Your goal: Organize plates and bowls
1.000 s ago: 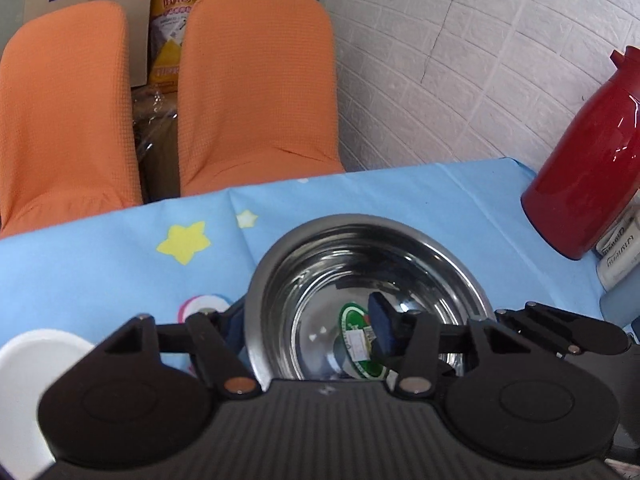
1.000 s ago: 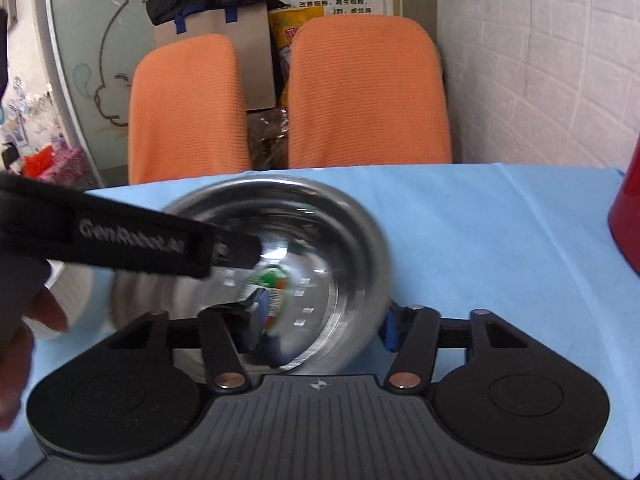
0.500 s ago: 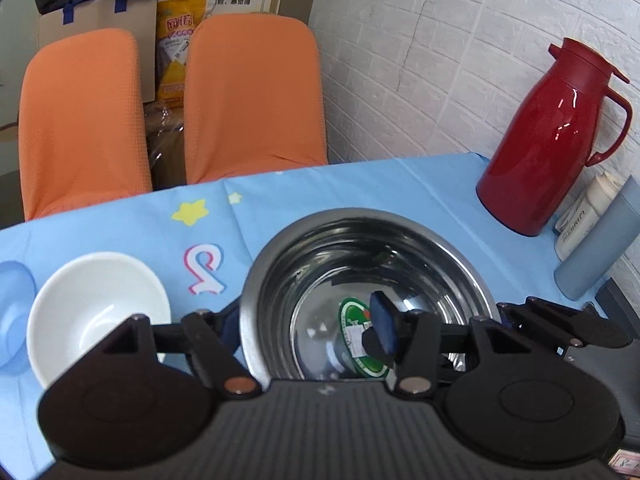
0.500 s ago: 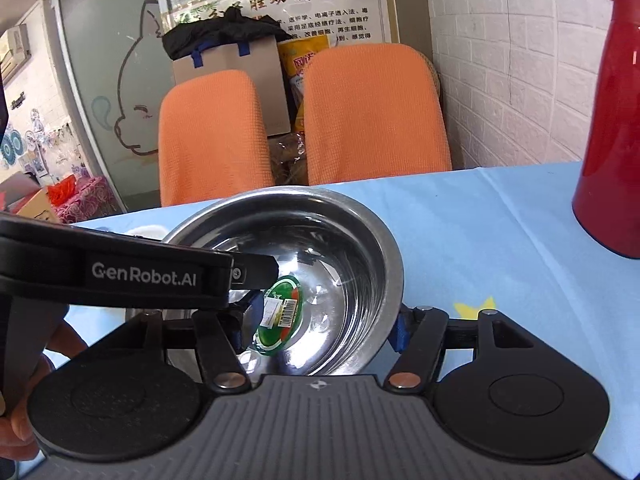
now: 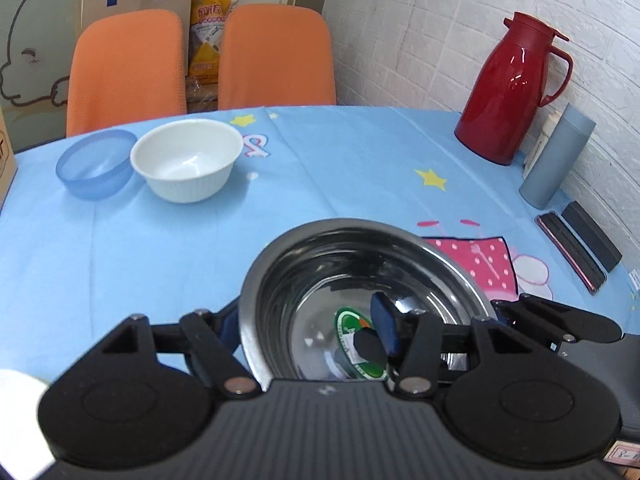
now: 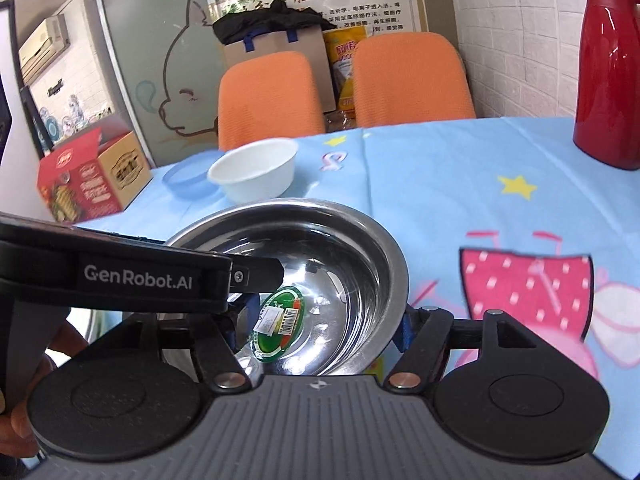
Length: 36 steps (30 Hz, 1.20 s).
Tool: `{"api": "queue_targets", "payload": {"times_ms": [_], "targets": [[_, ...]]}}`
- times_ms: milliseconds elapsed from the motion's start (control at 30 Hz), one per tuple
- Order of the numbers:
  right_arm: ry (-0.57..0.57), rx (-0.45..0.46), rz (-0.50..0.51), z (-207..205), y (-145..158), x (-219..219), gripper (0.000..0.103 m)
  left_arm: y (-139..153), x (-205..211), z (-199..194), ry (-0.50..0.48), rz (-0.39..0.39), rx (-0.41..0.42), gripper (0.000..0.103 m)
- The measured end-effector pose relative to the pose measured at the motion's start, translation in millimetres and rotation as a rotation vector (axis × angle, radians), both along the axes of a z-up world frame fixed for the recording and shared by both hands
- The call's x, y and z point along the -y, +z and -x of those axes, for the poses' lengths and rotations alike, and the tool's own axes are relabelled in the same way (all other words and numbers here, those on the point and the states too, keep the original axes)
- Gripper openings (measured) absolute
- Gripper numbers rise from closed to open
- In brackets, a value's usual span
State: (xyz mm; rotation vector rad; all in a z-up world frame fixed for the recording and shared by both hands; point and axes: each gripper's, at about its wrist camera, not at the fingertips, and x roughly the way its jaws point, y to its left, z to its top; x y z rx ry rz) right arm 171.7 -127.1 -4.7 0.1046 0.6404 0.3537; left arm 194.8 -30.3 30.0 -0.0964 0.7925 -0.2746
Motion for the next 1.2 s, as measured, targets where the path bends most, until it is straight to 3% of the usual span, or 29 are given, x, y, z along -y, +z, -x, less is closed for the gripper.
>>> {"api": "queue_targets", "payload": {"times_ms": [200,667,800,867,1200], "targets": [[0.01,-0.011,0.031,26,-11,-14,0.103,-13,-6,30,0.01,-0.013,-0.001,0.053],[-0.008,-0.03,0.049,42,-29,0,0.103,-34,13,40,-0.019,0.001,-0.016,0.054],[0.009,-0.018,0.061,45,-30,0,0.103,-36,20,41,-0.019,-0.031,0.0,0.061],[0.013,-0.021,0.046,45,-30,2,0.103,-36,21,42,-0.015,-0.034,0.006,0.072],[-0.006,-0.033,-0.032,52,-22,25,0.103,-17,11,49,0.009,-0.01,0.042,0.072]]}}
